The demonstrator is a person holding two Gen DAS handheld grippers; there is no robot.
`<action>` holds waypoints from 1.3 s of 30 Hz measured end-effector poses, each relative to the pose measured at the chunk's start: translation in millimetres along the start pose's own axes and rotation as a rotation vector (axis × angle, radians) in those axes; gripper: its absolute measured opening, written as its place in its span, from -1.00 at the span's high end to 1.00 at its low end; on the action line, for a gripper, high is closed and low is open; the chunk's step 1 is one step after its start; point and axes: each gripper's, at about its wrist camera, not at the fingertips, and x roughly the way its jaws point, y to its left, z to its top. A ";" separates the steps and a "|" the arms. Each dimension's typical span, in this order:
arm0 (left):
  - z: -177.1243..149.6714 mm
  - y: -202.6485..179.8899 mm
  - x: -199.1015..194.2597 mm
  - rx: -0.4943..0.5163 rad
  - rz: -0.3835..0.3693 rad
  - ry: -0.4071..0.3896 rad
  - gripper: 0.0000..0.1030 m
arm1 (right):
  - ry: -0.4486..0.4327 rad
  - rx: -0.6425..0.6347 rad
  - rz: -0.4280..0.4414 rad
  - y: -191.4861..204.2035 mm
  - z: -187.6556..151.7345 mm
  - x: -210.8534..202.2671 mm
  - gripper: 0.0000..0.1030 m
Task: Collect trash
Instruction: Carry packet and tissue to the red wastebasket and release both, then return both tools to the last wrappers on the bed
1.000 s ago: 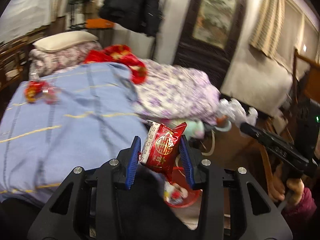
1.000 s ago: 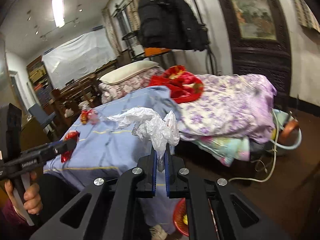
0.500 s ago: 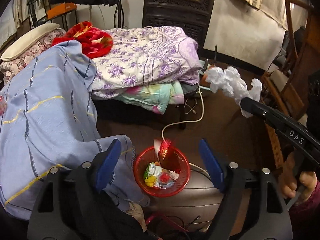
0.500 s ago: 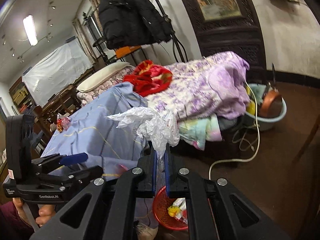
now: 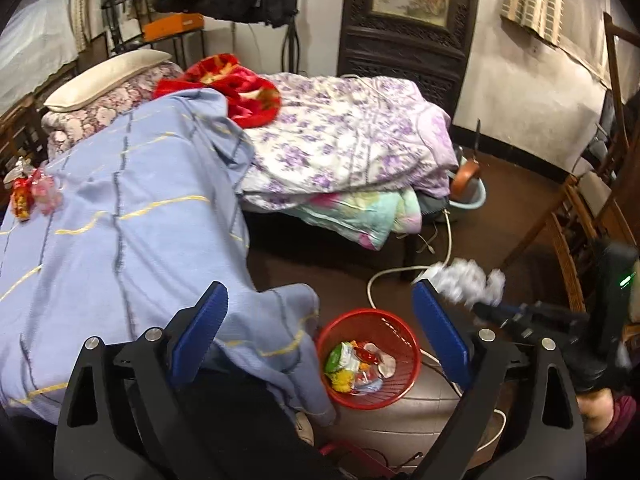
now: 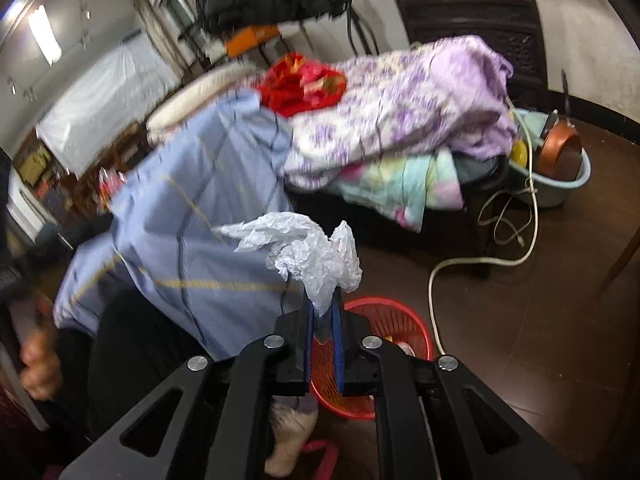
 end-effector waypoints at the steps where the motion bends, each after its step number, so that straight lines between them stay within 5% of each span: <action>1: 0.2 4.5 -3.1 -0.011 0.004 -0.006 -0.75 | 0.023 -0.006 -0.008 1.6 -2.6 6.0 0.60; 2: -0.1 7.3 -5.2 -0.018 0.005 -0.009 -0.76 | 0.058 -0.008 -0.019 1.6 -6.7 16.8 0.14; 3: -0.3 11.5 -7.9 -0.027 0.008 -0.013 -0.76 | 0.085 -0.002 -0.035 0.4 -9.9 25.4 -0.01; 7: -0.4 25.3 -19.1 -0.050 0.035 -0.032 -0.76 | 0.105 0.049 -0.013 -1.5 -13.1 30.6 -0.04; 20: -3.3 82.5 -62.9 -0.163 0.093 -0.128 -0.81 | -0.154 -0.041 0.119 64.6 44.7 -48.7 -0.11; 29: -18.7 172.5 -91.1 -0.268 0.201 -0.198 -0.86 | -0.151 -0.163 0.215 180.3 65.6 -23.6 -0.33; 39: -68.3 283.0 -139.0 -0.422 0.474 -0.247 -0.86 | -0.141 -0.354 0.222 316.3 81.1 46.1 -0.48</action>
